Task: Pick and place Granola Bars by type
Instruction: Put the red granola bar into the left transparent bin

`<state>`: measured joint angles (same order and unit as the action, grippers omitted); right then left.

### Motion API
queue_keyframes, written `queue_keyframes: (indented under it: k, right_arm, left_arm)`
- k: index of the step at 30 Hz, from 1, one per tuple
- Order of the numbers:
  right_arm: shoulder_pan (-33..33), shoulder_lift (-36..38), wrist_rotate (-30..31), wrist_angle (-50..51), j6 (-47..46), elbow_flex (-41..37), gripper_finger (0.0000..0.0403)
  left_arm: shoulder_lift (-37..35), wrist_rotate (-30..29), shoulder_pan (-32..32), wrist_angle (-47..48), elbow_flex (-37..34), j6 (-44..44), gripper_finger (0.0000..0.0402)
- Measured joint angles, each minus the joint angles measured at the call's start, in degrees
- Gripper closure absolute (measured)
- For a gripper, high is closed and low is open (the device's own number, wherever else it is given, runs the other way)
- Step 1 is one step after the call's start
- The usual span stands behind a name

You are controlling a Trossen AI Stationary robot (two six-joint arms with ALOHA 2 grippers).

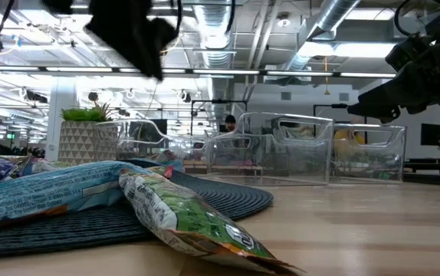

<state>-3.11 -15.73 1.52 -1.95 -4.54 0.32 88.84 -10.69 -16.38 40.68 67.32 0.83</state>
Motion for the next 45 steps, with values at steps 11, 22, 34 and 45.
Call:
queue_keyframes:
  k: [11,22,34,45]
  right_arm:
    - [0.0,0.0,0.0,0.2,0.0,0.0,0.0163]
    - [0.0,0.0,0.0,0.2,0.0,0.0,0.0163]
    - [0.0,0.0,0.0,0.2,0.0,0.0,0.0163]
    - [0.0,0.0,0.0,0.2,0.0,0.0,0.0163]
  left_arm:
    - [10.0,0.4,5.1,-0.4,-1.9,-0.6,0.0274]
    - [14.3,0.4,7.7,2.0,-1.9,-0.6,0.0274]
    - [16.3,-1.1,8.2,1.5,-1.9,-0.1,0.0274]
    - [16.4,-1.4,8.2,0.9,-1.9,0.0,0.0303]
